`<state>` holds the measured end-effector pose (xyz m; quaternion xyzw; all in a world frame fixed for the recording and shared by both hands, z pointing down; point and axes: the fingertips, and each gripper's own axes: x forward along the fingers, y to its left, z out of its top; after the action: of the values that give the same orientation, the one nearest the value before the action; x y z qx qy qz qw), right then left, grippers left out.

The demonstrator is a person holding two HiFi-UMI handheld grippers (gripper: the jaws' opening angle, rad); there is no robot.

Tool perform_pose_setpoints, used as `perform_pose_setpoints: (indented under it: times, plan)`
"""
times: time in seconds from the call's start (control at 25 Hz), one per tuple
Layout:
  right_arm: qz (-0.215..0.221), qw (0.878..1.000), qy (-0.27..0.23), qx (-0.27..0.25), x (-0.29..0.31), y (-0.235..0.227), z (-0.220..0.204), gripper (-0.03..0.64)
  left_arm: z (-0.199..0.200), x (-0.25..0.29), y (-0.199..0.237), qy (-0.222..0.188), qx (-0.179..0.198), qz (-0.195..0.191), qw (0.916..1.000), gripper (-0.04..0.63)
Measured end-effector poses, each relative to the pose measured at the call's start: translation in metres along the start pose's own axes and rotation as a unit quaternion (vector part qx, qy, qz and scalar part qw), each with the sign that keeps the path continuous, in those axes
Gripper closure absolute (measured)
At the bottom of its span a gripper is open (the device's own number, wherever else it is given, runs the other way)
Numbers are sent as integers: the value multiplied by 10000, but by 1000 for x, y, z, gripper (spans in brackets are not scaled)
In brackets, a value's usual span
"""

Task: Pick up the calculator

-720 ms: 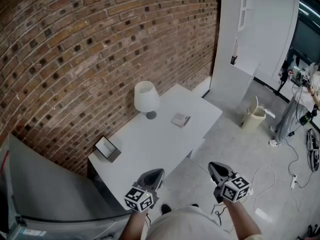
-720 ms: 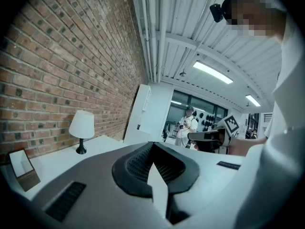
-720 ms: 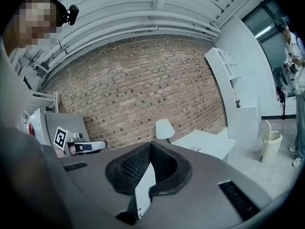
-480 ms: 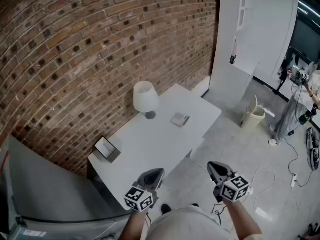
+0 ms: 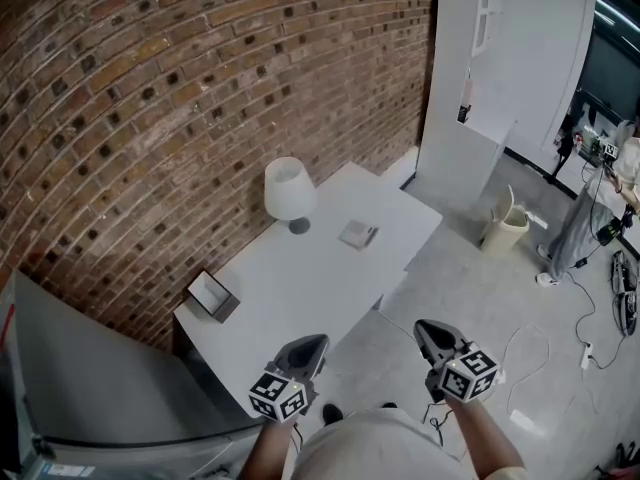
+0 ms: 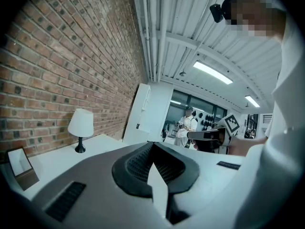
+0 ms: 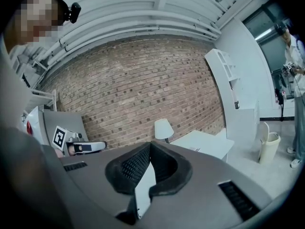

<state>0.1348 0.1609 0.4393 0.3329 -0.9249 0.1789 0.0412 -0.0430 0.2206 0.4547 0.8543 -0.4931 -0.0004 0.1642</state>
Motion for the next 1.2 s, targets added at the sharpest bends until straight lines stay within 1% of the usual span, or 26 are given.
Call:
perform_pose_setpoints:
  times: [0.12, 0.36, 0.64, 1.2]
  plan:
    - [-76, 10000, -23, 18, 1, 0, -1, 597, -3, -3, 3, 8, -18, -3, 10000, 581]
    - [-102, 9999, 16, 70, 7, 7, -2, 503, -4, -10, 11, 15, -87, -12, 10000, 581]
    - [-176, 9998, 90, 71, 19, 19, -10, 453, -10, -19, 25, 71, -132, -95, 9998, 581]
    - [-579, 9979, 8, 299, 29, 40, -26, 453, -20, -39, 50, 271, -118, -456, 9985, 581]
